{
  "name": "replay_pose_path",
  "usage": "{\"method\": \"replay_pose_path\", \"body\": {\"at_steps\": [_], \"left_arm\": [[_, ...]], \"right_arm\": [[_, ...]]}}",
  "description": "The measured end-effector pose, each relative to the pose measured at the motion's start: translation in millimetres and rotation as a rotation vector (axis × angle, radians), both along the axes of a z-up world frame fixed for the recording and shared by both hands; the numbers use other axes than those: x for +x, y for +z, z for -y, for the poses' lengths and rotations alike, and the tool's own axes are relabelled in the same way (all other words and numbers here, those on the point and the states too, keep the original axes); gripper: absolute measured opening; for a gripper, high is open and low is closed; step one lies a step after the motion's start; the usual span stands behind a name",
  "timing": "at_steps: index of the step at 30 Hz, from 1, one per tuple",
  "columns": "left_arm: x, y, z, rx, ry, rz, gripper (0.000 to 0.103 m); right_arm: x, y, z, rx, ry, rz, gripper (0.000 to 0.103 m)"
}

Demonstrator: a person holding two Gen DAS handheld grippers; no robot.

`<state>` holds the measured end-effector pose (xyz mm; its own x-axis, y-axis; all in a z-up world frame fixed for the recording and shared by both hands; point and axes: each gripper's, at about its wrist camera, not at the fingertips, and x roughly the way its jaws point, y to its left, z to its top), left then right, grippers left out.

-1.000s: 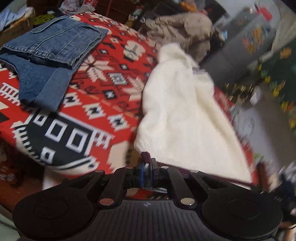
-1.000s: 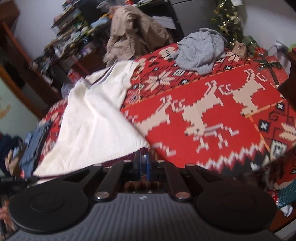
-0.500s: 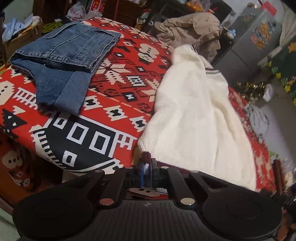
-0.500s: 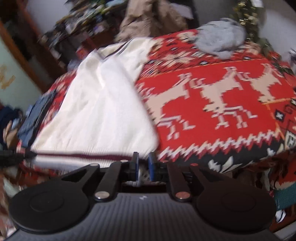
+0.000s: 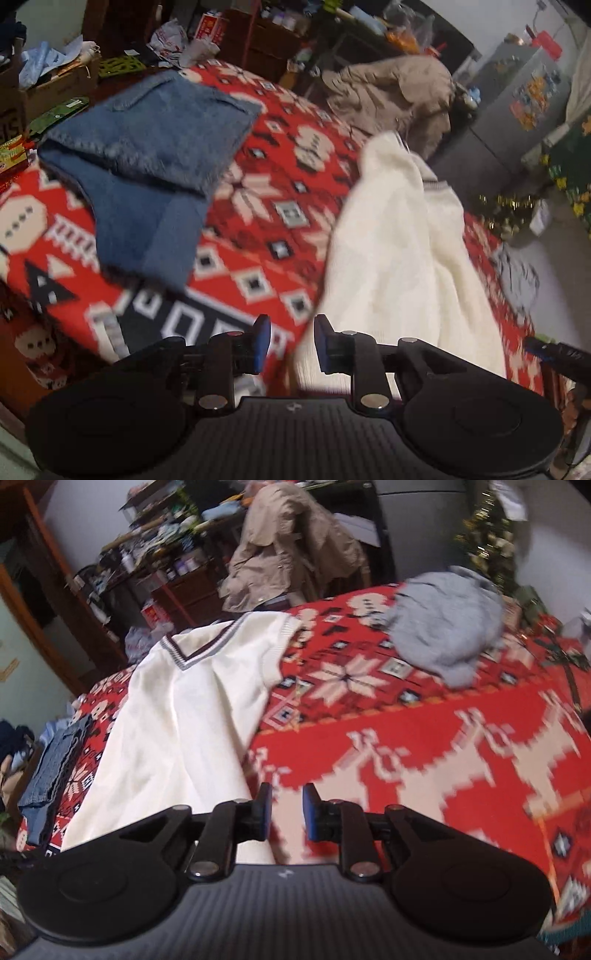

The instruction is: Fold clothes

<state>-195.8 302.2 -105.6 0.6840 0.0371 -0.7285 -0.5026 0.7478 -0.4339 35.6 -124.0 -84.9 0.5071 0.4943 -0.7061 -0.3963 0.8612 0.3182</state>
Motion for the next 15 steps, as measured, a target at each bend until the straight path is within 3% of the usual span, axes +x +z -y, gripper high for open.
{"method": "replay_pose_path", "body": {"at_steps": [11,15], "left_arm": [[77,9,-11,0.060,-0.102,-0.006,0.024],[98,3,-9,0.052,-0.136,-0.006,0.031]], "right_arm": [[89,-19,-86,-0.066,0.101,0.020,0.020],[114,-37,-108,-0.109,0.101,0.003,0.020]]}}
